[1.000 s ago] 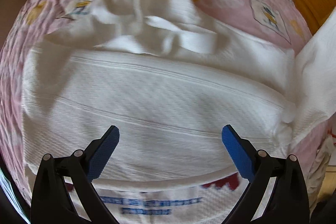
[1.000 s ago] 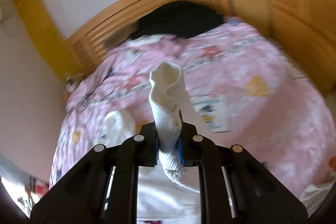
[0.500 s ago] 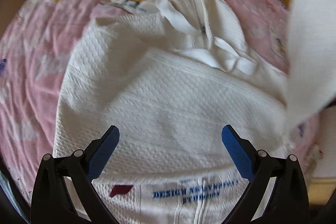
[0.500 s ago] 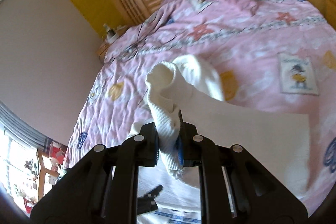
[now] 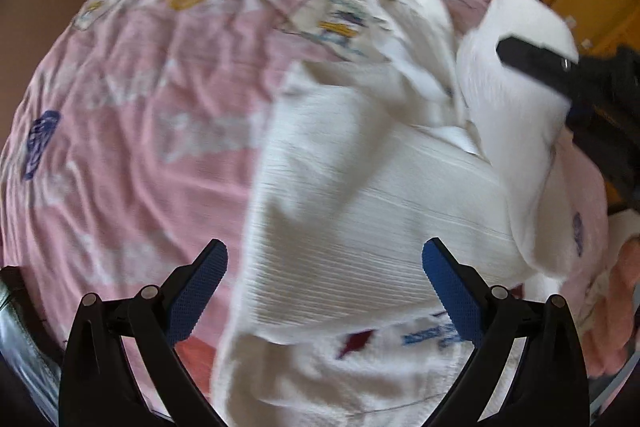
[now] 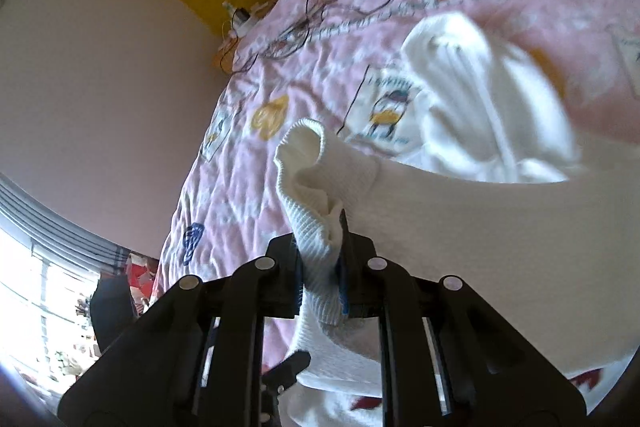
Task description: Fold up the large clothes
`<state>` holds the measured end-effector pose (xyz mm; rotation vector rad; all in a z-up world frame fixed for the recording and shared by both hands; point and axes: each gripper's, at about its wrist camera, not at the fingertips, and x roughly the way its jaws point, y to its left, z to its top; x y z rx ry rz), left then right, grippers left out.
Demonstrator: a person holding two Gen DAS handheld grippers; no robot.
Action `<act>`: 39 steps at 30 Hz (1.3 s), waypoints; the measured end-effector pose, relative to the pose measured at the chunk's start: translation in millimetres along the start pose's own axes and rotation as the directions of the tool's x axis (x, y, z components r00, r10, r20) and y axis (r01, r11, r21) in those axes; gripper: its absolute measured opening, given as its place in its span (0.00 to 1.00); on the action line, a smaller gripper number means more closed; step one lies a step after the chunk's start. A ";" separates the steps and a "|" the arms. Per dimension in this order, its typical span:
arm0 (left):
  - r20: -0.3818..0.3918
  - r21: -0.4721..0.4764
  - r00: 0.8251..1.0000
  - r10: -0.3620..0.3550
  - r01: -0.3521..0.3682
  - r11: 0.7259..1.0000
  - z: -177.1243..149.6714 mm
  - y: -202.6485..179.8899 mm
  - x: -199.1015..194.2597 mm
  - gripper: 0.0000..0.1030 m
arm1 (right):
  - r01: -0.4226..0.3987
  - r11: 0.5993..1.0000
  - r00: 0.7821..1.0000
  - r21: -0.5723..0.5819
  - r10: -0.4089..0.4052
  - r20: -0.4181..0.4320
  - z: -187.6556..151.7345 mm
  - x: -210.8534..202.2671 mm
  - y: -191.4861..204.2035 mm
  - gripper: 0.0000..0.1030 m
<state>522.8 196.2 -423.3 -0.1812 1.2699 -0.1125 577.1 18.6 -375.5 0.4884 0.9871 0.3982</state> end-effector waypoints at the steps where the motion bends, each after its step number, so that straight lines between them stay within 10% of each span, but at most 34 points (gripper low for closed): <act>1: -0.001 -0.014 1.000 0.013 -0.013 1.000 1.8 8.4 2.1 0.92 | -0.009 1.000 1.000 0.012 0.009 -0.013 -5.8 12.5 5.3 0.12; 21: -0.113 -0.251 0.983 0.146 -0.171 0.953 -28.7 149.4 24.7 0.92 | 0.013 0.998 0.982 -0.061 -0.024 -0.186 -96.2 129.2 54.1 0.16; 26: -0.119 -0.276 0.983 0.137 -0.166 0.947 -32.9 148.7 24.8 0.92 | -0.025 0.998 0.971 0.059 0.038 -0.234 -104.9 137.4 27.9 0.53; 39: -0.014 -0.230 0.981 0.195 -0.193 0.954 -20.2 85.8 -25.5 0.92 | -0.151 0.984 0.974 0.096 0.165 -0.157 -83.8 40.3 13.8 0.75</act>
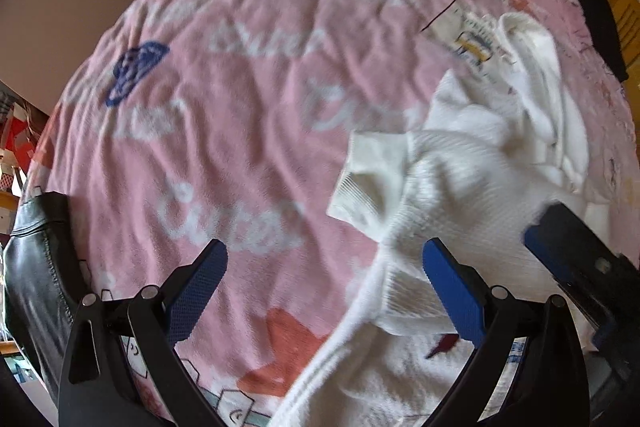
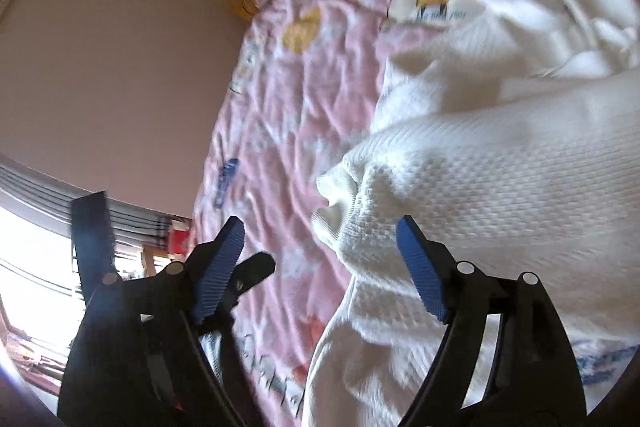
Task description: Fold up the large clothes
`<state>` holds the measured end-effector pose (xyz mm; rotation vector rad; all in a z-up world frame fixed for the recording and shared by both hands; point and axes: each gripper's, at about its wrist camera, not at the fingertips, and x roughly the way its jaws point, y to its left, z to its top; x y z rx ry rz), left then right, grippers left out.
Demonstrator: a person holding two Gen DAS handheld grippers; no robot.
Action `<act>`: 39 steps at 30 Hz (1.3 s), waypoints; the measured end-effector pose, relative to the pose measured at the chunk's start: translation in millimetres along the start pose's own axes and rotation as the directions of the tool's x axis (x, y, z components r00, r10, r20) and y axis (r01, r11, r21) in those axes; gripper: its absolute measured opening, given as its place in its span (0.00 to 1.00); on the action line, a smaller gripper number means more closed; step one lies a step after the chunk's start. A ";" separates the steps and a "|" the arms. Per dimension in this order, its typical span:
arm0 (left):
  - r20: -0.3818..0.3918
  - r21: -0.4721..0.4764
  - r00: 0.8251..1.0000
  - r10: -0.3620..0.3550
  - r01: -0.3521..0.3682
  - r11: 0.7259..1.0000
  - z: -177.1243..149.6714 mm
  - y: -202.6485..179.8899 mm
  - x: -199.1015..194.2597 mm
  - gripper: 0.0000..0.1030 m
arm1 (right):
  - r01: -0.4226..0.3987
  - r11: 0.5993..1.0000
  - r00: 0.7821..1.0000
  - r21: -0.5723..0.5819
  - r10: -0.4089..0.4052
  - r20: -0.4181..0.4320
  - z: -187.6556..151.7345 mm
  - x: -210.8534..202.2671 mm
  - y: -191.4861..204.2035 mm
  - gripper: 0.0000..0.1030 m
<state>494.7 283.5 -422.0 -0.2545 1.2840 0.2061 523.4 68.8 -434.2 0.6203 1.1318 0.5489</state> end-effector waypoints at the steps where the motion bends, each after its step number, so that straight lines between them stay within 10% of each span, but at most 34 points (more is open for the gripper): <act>1: 0.005 0.007 1.000 -0.002 0.002 1.000 -1.1 -3.7 -5.8 0.92 | 0.005 1.000 0.999 -0.005 -0.005 0.038 0.1 -20.1 -1.8 0.75; 4: 0.012 0.054 1.000 -0.013 0.012 0.998 -1.8 -22.3 -17.5 0.92 | 0.111 0.994 0.979 0.007 -0.110 0.171 5.1 -79.5 -25.4 0.75; 10: 0.009 0.219 0.999 -0.049 0.046 0.975 0.5 -86.5 -14.3 0.92 | 0.445 0.888 0.849 0.115 -0.459 0.261 54.3 -173.1 -137.3 0.75; 14: -0.004 0.280 0.995 -0.098 0.095 0.955 -6.2 -137.3 -2.6 0.92 | 0.602 0.788 0.756 0.129 -0.615 0.225 97.1 -204.8 -209.1 0.75; 22: -0.068 0.395 0.993 -0.091 0.111 0.912 -32.8 -236.4 56.9 0.92 | 0.740 0.671 0.673 -0.044 -0.738 0.046 140.6 -167.8 -289.5 0.74; 26: -0.114 0.413 0.992 -0.048 0.091 0.906 -49.4 -259.0 92.7 0.92 | 0.759 0.643 0.642 -0.103 -0.765 -0.043 138.0 -138.5 -307.2 0.74; 33: -0.152 0.367 0.988 -0.029 0.084 0.927 -60.0 -259.0 117.9 0.92 | 0.730 0.669 0.668 -0.140 -0.741 -0.060 129.9 -125.5 -318.1 0.18; 39: -0.153 0.359 0.988 -0.032 0.085 0.929 -61.3 -259.2 113.4 0.92 | 0.752 0.642 0.646 -0.149 -0.763 -0.026 131.1 -148.4 -315.4 0.08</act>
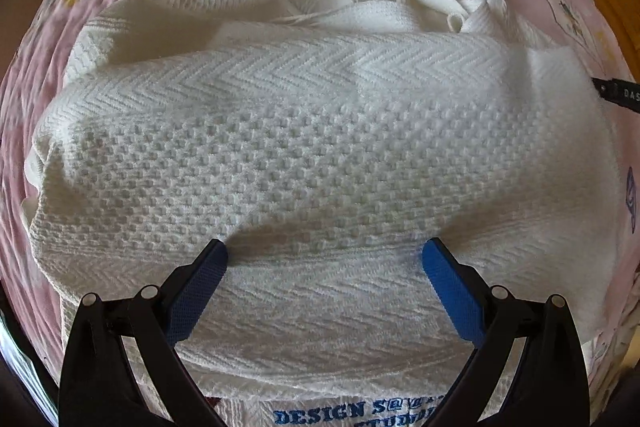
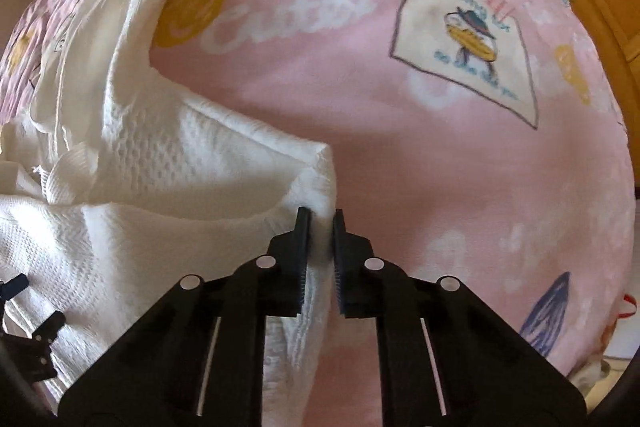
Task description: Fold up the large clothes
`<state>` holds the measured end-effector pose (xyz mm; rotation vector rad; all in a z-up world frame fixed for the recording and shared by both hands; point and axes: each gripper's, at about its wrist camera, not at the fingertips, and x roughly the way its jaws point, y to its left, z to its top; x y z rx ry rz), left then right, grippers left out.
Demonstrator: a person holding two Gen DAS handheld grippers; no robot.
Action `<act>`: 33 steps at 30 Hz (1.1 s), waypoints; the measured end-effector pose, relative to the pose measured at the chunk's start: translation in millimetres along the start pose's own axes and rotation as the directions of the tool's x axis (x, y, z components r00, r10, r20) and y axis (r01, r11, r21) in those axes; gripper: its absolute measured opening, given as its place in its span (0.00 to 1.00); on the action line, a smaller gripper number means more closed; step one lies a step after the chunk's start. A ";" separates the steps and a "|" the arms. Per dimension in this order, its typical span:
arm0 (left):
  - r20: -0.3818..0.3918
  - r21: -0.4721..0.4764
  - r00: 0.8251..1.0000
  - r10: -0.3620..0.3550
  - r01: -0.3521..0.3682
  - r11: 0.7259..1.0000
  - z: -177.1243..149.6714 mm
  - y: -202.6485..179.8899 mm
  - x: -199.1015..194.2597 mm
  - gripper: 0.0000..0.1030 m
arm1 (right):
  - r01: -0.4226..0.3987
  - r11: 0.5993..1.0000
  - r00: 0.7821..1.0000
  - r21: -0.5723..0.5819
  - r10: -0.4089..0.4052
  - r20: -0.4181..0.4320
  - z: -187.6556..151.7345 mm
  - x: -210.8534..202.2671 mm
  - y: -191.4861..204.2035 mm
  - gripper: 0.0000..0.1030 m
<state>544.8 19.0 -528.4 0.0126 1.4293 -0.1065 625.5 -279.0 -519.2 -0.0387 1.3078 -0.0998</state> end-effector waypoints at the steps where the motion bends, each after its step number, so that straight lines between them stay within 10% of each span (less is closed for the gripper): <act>1: -0.002 -0.006 1.000 -0.004 0.004 1.000 -0.2 0.2 -1.1 0.92 | 0.035 0.999 0.999 -0.005 -0.035 0.008 0.5 -2.8 -4.4 0.05; 7: -0.004 0.000 1.000 -0.020 0.020 1.000 -0.5 -7.2 1.5 0.92 | 0.076 0.992 0.997 0.103 -0.075 -0.012 18.3 7.8 -54.5 0.00; 11: 0.009 0.012 1.000 0.009 -0.009 1.000 -1.0 -19.4 6.5 0.92 | -0.182 0.957 0.983 0.224 0.176 0.049 13.2 -6.8 -61.7 0.01; 19: 0.001 0.006 1.000 -0.020 0.020 1.000 -2.8 -13.4 -5.4 0.92 | -0.213 0.968 0.976 0.135 0.204 0.075 0.8 -26.2 -17.1 0.51; 26: 0.019 -0.007 0.999 -0.049 0.049 0.999 -3.4 0.7 -22.5 0.92 | -0.312 0.931 0.946 0.187 0.287 0.150 -6.4 -47.6 -28.9 0.59; 33: -0.004 -0.030 0.998 -0.064 0.064 0.997 -12.0 12.8 -15.8 0.92 | -0.191 0.975 0.980 0.109 0.184 0.071 -5.1 -23.4 -7.0 0.59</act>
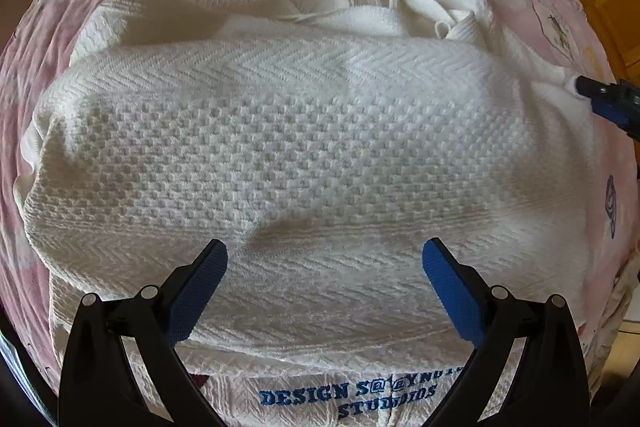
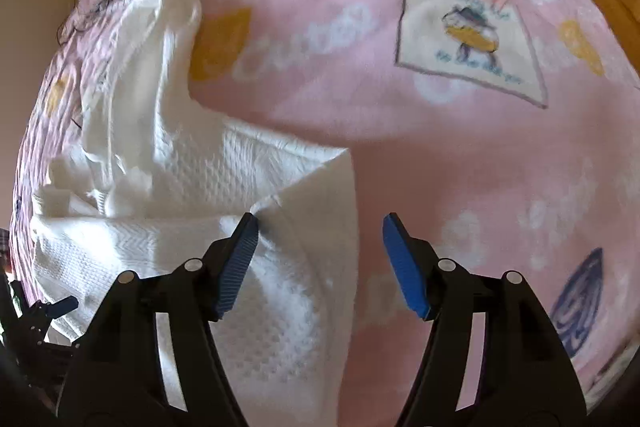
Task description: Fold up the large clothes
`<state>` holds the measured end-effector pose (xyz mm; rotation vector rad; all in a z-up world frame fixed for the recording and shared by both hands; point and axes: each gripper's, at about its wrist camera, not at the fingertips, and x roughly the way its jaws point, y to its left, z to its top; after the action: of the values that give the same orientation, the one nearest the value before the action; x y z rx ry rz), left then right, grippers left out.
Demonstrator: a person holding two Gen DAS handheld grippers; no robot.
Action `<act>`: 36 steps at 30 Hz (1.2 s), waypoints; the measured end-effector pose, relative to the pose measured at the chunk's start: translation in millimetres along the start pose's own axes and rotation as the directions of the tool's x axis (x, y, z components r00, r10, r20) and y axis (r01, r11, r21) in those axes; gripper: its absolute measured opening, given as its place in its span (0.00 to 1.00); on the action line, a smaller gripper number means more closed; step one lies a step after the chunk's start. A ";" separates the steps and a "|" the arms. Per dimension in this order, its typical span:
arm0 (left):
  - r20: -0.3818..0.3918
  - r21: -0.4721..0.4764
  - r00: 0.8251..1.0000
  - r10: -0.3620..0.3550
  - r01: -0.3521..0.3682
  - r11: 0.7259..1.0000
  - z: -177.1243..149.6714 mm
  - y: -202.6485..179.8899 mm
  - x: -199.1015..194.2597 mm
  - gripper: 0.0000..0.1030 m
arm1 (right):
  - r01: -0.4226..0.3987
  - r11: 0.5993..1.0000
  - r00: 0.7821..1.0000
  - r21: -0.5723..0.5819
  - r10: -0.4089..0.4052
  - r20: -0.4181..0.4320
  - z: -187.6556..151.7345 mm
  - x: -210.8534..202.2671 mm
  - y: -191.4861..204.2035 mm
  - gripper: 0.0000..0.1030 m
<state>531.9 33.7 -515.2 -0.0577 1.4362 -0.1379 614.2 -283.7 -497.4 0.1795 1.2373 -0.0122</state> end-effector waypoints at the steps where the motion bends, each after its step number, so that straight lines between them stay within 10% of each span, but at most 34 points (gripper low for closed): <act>1: -0.003 0.001 1.000 0.002 -0.002 1.000 -0.1 1.2 0.7 0.92 | 0.003 1.000 1.000 0.008 -0.003 0.001 0.1 6.3 -0.9 0.38; 4: -0.003 0.004 1.000 0.011 -0.011 1.000 -2.1 2.2 1.7 0.92 | 0.019 1.000 1.000 0.021 -0.019 -0.006 -1.3 16.3 -5.5 0.10; 22: 0.026 0.010 0.999 0.045 -0.045 0.999 4.6 -19.0 35.3 0.94 | 0.272 0.961 0.962 0.043 -0.272 0.006 -3.0 51.8 -25.1 0.10; 26: 0.021 0.001 0.999 0.034 -0.034 0.999 1.2 -17.3 29.2 0.94 | 0.314 0.949 0.949 0.005 -0.314 0.016 -3.3 46.2 -16.9 0.16; 30: 0.025 -0.004 0.999 0.025 -0.025 1.000 7.8 -4.3 6.6 0.92 | 0.292 0.956 0.954 0.037 -0.294 0.056 6.2 19.6 -22.3 0.60; 33: 0.109 -0.015 0.994 0.025 -0.023 1.000 24.2 8.5 -25.0 0.92 | 0.260 0.963 0.955 0.070 -0.267 0.128 24.6 -8.9 -21.1 0.61; 36: 0.177 -0.006 0.984 0.001 0.000 1.000 56.1 16.1 -46.5 0.92 | 0.058 0.995 0.983 0.084 -0.071 0.169 57.0 -20.1 -3.4 0.63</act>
<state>582.4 53.2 -463.9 -0.0726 1.2592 -0.1246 660.7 -296.9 -461.0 0.2027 1.0703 -0.1305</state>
